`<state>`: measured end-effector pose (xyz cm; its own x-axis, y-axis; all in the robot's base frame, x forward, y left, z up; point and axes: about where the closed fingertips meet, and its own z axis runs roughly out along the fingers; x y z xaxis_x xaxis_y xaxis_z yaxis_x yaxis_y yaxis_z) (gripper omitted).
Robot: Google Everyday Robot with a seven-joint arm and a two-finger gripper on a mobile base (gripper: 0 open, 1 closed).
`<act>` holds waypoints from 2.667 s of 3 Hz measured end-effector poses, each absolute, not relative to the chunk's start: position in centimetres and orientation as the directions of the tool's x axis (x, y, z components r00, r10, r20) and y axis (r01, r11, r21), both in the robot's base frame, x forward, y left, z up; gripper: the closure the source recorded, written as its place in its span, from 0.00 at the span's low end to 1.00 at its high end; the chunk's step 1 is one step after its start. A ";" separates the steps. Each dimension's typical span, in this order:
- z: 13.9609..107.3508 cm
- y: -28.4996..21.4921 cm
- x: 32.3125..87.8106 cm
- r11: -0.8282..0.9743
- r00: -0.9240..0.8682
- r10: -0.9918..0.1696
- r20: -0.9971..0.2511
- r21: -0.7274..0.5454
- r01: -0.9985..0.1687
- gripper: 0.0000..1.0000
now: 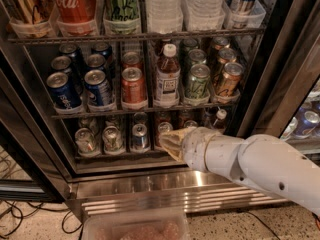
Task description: Pick 7up can from bottom shelf of fridge
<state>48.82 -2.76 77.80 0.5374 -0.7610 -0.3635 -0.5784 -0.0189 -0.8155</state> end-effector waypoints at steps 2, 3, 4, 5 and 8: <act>76.5 -0.4 47.9 -0.189 0.636 -0.730 -0.249 -0.821 -0.538 1.00; 74.1 1.9 46.3 -0.471 0.782 -0.620 -0.065 -0.766 -0.438 1.00; 71.9 3.1 45.0 -0.695 0.883 -0.463 0.081 -0.651 -0.305 1.00; 71.7 4.1 45.2 -0.746 0.907 -0.398 0.137 -0.625 -0.232 1.00; 70.5 3.6 42.8 -0.890 0.899 -0.262 0.351 -0.449 -0.084 1.00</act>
Offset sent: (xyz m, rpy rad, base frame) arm -0.0270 0.0632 -0.0431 -0.3973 -0.1058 0.3655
